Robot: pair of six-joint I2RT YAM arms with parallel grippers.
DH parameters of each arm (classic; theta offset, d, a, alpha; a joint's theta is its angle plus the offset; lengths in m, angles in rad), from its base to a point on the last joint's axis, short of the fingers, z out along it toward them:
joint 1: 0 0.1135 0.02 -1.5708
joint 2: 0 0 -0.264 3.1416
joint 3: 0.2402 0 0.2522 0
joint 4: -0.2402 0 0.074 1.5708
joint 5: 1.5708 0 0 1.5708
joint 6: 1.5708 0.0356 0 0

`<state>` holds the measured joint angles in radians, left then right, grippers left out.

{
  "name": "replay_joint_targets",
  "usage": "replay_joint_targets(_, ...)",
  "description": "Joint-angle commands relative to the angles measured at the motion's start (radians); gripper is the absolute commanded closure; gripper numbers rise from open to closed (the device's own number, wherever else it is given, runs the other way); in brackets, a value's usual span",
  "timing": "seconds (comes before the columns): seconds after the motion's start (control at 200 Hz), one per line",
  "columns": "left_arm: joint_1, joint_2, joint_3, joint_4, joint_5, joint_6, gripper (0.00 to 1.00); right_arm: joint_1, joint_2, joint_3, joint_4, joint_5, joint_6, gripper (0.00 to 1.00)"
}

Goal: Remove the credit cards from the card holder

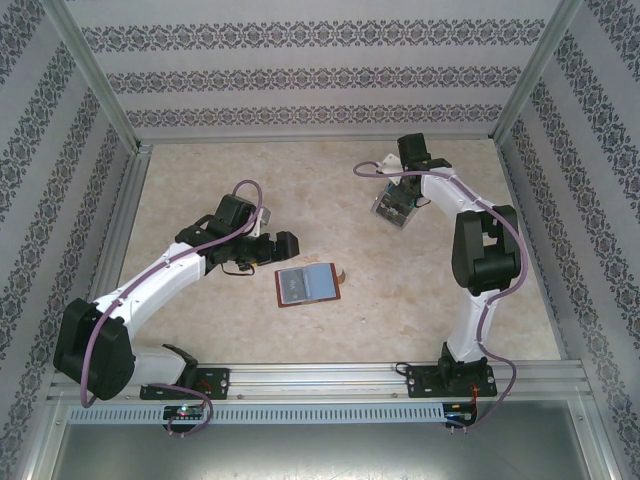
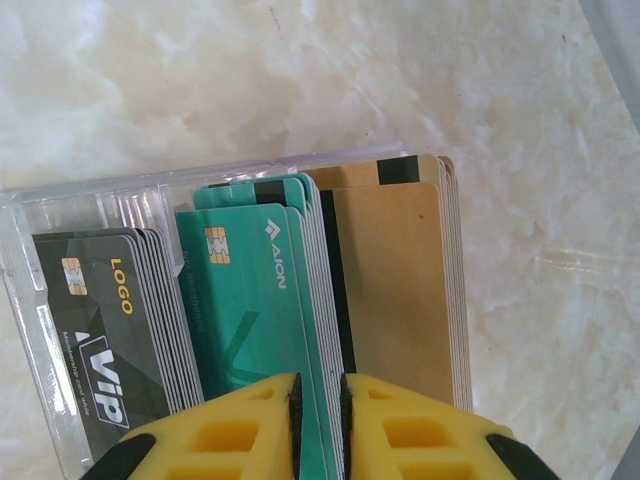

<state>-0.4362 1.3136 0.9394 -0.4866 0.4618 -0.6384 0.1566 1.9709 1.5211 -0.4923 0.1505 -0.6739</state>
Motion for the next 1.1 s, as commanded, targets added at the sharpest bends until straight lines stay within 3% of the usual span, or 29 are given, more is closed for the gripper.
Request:
replay_joint_targets(0.0,0.012,-0.006,-0.01,0.013,-0.002,0.011,0.01,-0.006,-0.003,0.039,-0.002,0.014,0.062,0.79)
replay_joint_targets(0.215,0.013,0.028,-0.006,0.009,0.002,0.005,0.0,0.001,-0.11,0.055,-0.062,-0.077,0.325,0.79)
replay_joint_targets(0.35,0.013,0.066,-0.009,-0.008,0.001,0.001,0.08,0.04,-0.227,-0.054,-0.037,-0.172,0.52,0.79)
replay_joint_targets(0.739,0.011,0.174,-0.061,0.016,0.037,-0.074,0.43,0.334,-0.509,-0.495,0.125,-0.312,0.974,0.87)
replay_joint_targets(0.904,0.011,0.197,-0.095,0.055,0.045,-0.114,0.54,0.478,-0.508,-0.625,0.199,-0.31,1.105,0.87)
replay_joint_targets(1.094,0.007,0.202,-0.128,0.09,0.057,-0.136,0.58,0.587,-0.44,-0.702,0.297,-0.297,1.207,0.87)
